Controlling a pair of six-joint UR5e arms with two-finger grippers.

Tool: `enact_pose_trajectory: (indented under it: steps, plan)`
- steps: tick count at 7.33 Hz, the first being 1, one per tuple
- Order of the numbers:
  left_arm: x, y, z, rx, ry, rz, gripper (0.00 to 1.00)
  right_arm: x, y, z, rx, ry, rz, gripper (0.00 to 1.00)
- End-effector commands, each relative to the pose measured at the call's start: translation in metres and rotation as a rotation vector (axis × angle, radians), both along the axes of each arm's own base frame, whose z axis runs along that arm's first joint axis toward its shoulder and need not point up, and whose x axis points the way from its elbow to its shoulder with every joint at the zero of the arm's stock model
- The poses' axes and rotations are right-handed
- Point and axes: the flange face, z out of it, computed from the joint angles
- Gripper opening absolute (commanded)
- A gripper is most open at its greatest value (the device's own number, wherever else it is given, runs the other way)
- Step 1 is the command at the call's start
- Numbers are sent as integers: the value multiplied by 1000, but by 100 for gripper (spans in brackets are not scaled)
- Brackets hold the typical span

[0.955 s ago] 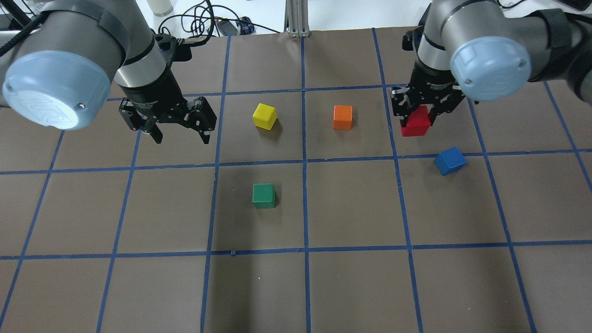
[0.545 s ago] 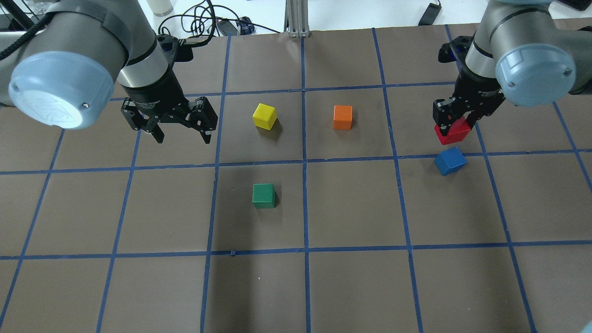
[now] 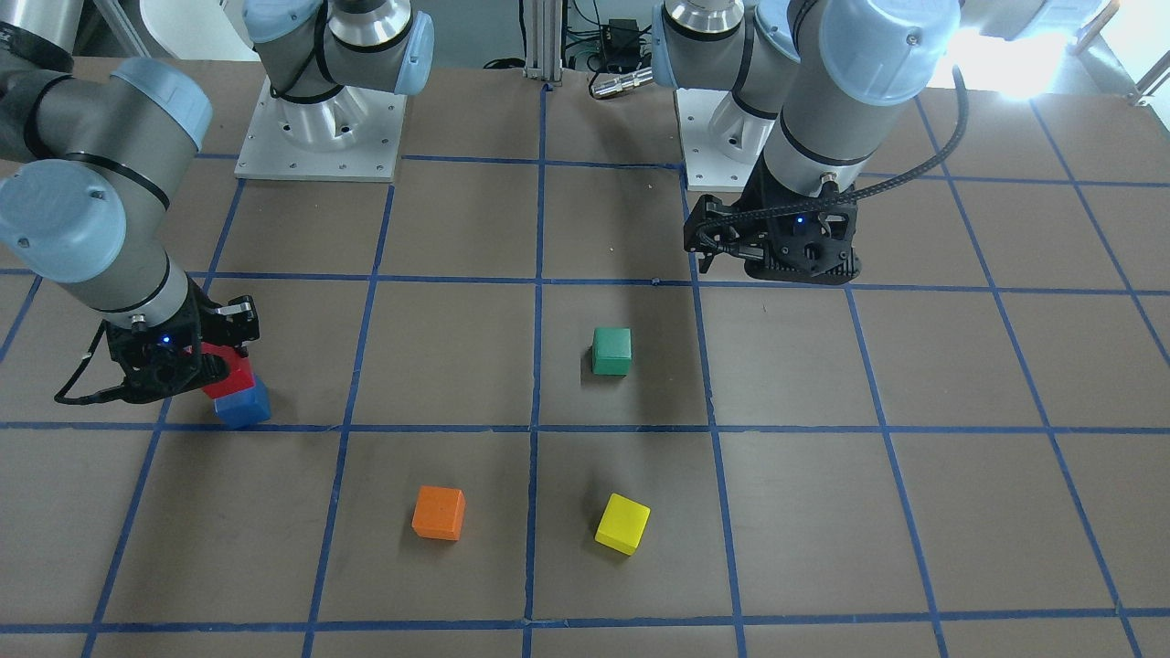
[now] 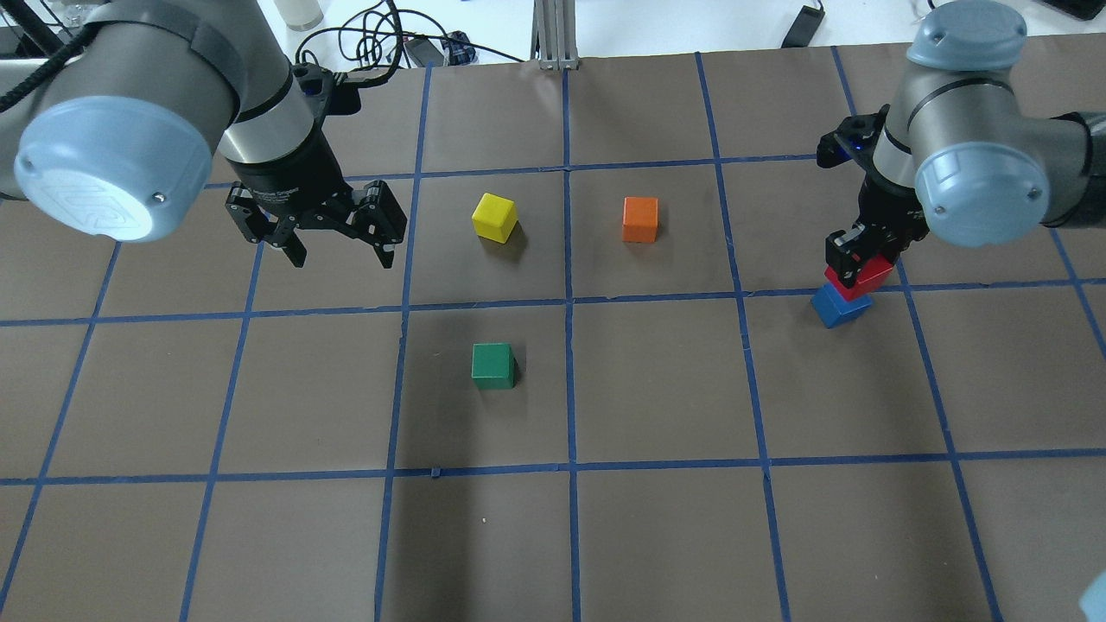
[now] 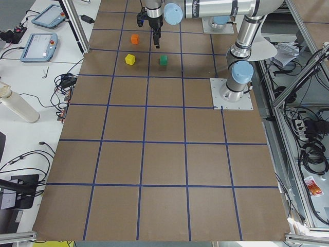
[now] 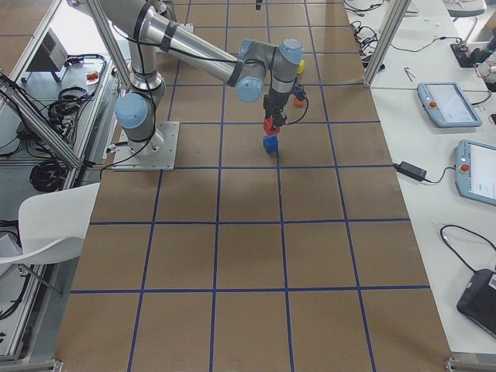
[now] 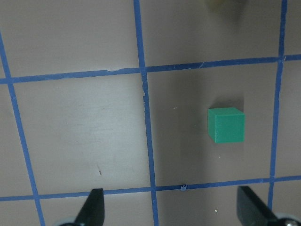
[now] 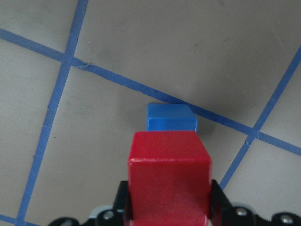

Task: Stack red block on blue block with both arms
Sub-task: 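Lower the red cube onto the blue cube with the right gripper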

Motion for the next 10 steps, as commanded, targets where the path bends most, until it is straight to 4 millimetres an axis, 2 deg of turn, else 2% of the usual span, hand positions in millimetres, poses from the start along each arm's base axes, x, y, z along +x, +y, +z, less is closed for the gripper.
enact_pose_trajectory:
  steps: [1,3,5,10]
  plan:
    - [0,-1,-1,1,1,3,100,-29,-1,-10,2,-18,-46,0]
    - [0,-1,-1,1,1,3,100,-26,-1,-13,-1,-22,-153,0]
    - [0,-1,-1,1,1,3,100,-17,1,-18,-6,-81,-175,0]
    - [0,-1,-2,4,1,3,100,-19,-1,-25,14,-72,-100,0]
